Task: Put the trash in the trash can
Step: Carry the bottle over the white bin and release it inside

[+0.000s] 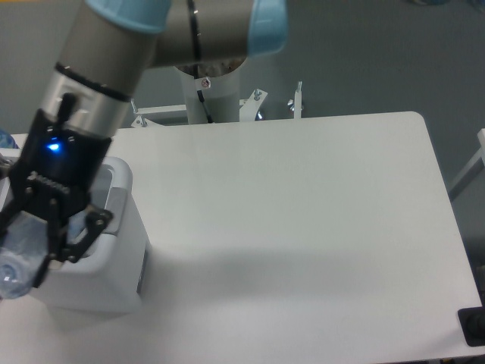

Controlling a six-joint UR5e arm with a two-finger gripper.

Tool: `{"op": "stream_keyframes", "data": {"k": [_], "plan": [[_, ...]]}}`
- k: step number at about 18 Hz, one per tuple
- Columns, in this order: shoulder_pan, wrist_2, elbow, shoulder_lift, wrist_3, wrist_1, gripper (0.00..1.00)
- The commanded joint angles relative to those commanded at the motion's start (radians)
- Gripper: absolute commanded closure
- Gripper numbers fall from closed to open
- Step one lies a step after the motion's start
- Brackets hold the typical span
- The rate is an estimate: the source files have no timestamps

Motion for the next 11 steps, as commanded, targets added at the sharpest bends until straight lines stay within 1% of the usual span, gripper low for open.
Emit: {"op": "stream_keyframes", "data": {"k": [1, 2, 3, 4, 5, 6, 7, 11], "plan": [[0.0, 0.0, -0.008, 0.0, 0.017, -0.002, 0.75], [0.0, 0.0, -0.02, 0.002, 0.04, 0.0, 0.63], [-0.002, 0.0, -0.031, 0.003, 0.055, 0.0, 0.54], [-0.005, 0.0, -0.043, 0.006, 0.063, 0.0, 0.33], [-0.011, 0.0, -0.048, 0.008, 0.068, 0.0, 0.26], [-0.011, 0.0, -0.052, 0.012, 0.068, -0.002, 0.14], [-0.011, 0.002, -0.055, 0.017, 0.069, 0.0, 0.0], [-0.011, 0.002, -0.063, 0.034, 0.068, -0.002, 0.0]]}}
